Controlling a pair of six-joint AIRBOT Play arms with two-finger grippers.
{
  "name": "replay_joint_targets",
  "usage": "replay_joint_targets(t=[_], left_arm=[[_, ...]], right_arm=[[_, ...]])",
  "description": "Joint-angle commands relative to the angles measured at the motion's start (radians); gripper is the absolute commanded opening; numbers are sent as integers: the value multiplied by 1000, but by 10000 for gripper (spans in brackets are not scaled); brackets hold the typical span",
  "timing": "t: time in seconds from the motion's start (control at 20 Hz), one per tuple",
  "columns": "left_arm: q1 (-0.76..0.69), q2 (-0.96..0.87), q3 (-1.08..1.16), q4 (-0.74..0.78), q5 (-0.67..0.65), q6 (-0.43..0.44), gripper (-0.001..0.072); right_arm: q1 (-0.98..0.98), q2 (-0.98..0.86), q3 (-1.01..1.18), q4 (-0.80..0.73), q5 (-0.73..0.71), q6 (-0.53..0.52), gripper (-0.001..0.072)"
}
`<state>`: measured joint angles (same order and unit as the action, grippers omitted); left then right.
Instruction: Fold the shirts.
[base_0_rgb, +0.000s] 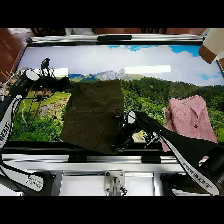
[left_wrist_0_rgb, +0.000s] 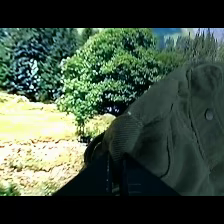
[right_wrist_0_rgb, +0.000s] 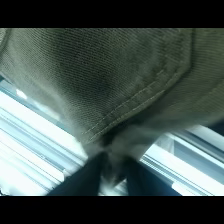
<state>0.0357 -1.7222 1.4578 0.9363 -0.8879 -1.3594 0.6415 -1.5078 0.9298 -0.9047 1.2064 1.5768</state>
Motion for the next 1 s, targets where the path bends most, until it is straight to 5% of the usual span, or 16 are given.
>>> replay_joint_targets(t=[0.0, 0.2, 0.4, 0.8, 0.95], left_arm=[[31, -10, 13, 6, -162, 97, 61], [87, -7, 28, 122, -330, 152, 59], [105, -7, 30, 179, -377, 204, 59], [56, -9, 30, 174, -327, 226, 59], [-3, -19, 30, 151, -263, 230, 59]], right_arm=[[-26, 19, -3, 33, 42, -4, 506], [-196, 129, 96, -50, 142, -47, 506], [-380, 149, 330, -224, -40, -19, 504], [-535, -446, 1054, -68, 83, -43, 504], [-534, -578, 1167, -35, 99, -68, 504]])
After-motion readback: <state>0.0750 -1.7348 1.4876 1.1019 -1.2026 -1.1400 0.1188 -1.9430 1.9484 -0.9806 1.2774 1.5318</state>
